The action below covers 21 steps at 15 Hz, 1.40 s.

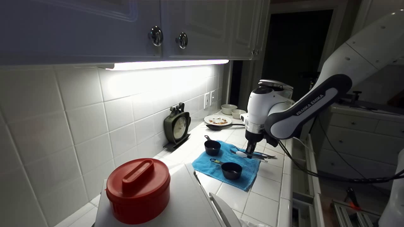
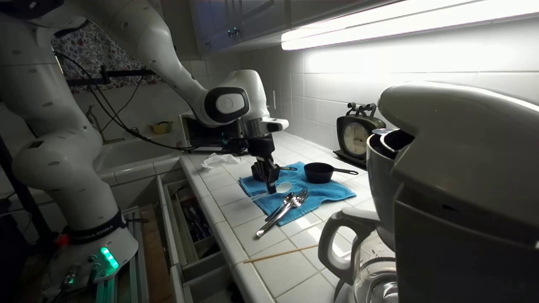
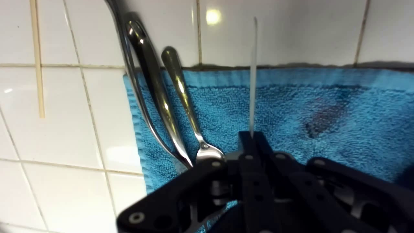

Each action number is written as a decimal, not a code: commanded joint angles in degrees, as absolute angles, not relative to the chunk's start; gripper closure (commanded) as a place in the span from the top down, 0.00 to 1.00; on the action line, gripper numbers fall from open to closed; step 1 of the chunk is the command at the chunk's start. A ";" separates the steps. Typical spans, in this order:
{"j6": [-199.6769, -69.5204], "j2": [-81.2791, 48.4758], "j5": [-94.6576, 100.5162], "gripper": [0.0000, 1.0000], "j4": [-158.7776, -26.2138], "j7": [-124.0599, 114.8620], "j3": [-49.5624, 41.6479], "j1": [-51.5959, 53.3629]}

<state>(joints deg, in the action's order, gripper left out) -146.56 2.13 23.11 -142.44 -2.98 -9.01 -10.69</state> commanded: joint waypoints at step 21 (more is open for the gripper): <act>-148.38 7.46 27.83 0.82 -146.51 -2.50 -10.48 -11.55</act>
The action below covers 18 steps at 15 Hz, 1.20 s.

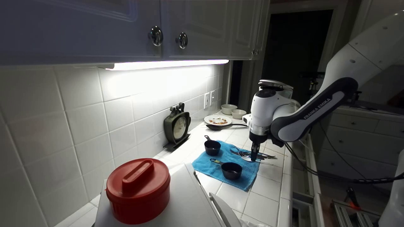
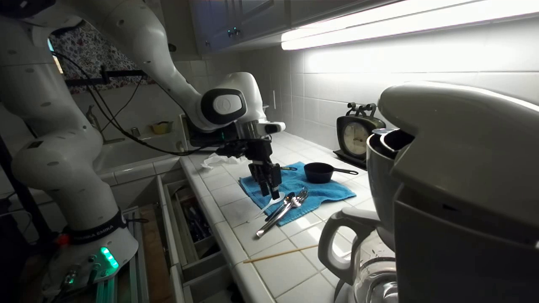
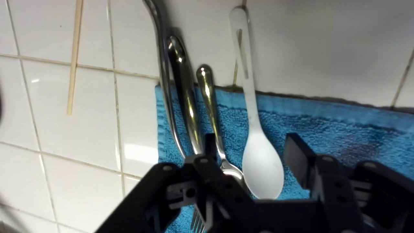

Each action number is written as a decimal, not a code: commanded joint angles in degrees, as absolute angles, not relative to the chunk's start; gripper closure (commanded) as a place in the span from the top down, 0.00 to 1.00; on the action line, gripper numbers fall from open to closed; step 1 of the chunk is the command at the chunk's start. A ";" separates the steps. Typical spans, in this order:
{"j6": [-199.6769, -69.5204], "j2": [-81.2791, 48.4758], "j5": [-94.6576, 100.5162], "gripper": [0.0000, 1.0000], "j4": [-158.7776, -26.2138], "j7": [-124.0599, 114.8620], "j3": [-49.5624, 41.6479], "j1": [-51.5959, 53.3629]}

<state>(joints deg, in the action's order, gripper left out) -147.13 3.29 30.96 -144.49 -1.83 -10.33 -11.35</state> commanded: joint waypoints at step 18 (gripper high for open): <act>-133.42 23.68 3.34 1.00 -145.00 3.25 -12.28 -11.28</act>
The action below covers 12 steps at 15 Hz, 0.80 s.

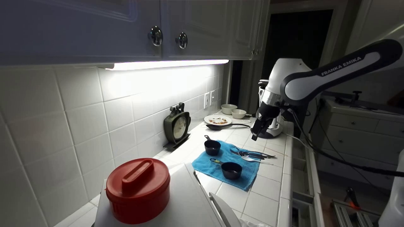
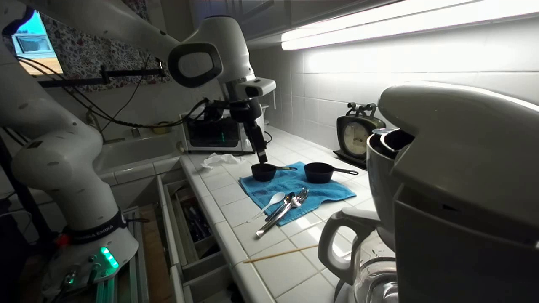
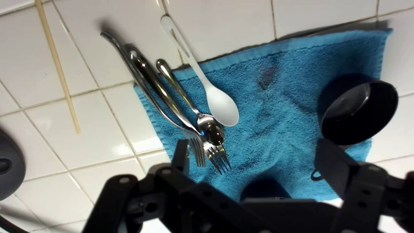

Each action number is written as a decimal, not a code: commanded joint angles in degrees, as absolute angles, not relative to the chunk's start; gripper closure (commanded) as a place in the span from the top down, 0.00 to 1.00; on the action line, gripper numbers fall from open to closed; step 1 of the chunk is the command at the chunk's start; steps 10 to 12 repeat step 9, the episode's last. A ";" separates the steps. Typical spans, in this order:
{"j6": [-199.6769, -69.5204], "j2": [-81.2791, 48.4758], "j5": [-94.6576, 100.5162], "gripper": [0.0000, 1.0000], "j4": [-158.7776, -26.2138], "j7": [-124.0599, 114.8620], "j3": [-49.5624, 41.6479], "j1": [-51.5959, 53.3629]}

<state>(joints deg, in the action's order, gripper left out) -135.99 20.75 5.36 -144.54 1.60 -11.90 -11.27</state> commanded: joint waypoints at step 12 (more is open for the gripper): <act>-132.37 24.69 3.50 1.00 -144.81 3.78 -12.57 -11.18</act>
